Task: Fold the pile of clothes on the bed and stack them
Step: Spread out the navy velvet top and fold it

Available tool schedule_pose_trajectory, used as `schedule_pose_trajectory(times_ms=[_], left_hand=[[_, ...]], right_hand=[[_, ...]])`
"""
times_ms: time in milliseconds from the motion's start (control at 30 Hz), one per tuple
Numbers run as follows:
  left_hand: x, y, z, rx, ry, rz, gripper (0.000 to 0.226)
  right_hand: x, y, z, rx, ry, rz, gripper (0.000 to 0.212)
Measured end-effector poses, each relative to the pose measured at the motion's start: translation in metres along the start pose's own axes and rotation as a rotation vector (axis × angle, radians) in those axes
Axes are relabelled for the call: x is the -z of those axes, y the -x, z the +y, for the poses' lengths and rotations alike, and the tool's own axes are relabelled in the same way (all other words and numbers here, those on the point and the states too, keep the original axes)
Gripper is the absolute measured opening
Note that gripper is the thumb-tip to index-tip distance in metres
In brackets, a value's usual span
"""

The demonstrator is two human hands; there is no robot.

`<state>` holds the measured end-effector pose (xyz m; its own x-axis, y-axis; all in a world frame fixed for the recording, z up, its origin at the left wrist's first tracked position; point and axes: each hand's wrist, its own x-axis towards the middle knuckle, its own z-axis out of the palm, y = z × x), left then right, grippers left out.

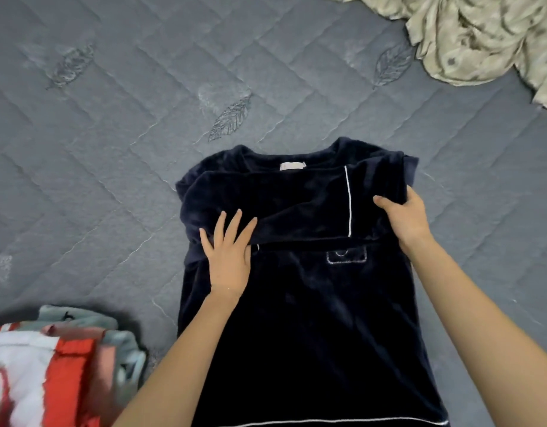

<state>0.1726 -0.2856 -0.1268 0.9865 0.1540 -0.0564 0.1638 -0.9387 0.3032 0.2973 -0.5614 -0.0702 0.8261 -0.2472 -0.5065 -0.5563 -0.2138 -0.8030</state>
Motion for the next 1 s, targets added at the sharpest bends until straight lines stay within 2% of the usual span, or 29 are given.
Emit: schedule_pose_trajectory(times_ms=[133,200,267,333,433,500,567,633,700,833,900,1000], left_hand=[[-0.015,0.017,0.026,0.015,0.028,-0.056,0.055],[-0.024,0.025,0.031,0.021,0.033,-0.099,0.044],[-0.026,0.027,0.037,0.023,0.075,-0.066,0.04],[-0.022,0.021,0.046,0.047,0.122,0.032,0.041],[-0.021,0.004,0.055,0.178,0.035,0.036,0.047],[-0.025,-0.003,0.052,0.288,-0.023,-0.142,0.063],[-0.028,-0.007,0.043,0.322,-0.048,-0.358,0.077],[-0.024,-0.012,0.037,0.322,-0.033,-0.481,0.088],[-0.013,-0.014,0.039,0.312,-0.002,-0.468,0.096],[0.007,0.015,0.054,0.137,-0.048,-0.223,0.089],[0.012,0.043,0.058,0.102,-0.03,-0.217,0.084],[0.011,0.089,0.06,0.069,-0.006,-0.249,0.08]], right_hand=[[0.018,-0.02,0.016,-0.042,0.038,0.006,0.029],[0.024,-0.026,0.026,-0.007,0.191,0.029,0.046],[0.025,-0.028,0.036,0.167,0.396,0.087,0.066],[0.022,-0.021,0.041,0.383,0.693,0.122,0.076],[0.01,-0.008,0.056,0.668,0.999,0.02,0.062],[0.004,-0.006,0.072,0.637,1.163,-0.131,0.061],[0.004,-0.007,0.084,0.501,1.273,-0.26,0.063],[0.007,-0.007,0.089,0.465,1.312,-0.273,0.065],[0.007,0.001,0.086,0.464,1.299,-0.262,0.07],[0.011,0.043,0.099,0.565,1.16,-0.187,0.075],[0.015,0.075,0.118,0.571,1.171,-0.181,0.078],[0.016,0.125,0.155,0.487,1.199,-0.215,0.083]])
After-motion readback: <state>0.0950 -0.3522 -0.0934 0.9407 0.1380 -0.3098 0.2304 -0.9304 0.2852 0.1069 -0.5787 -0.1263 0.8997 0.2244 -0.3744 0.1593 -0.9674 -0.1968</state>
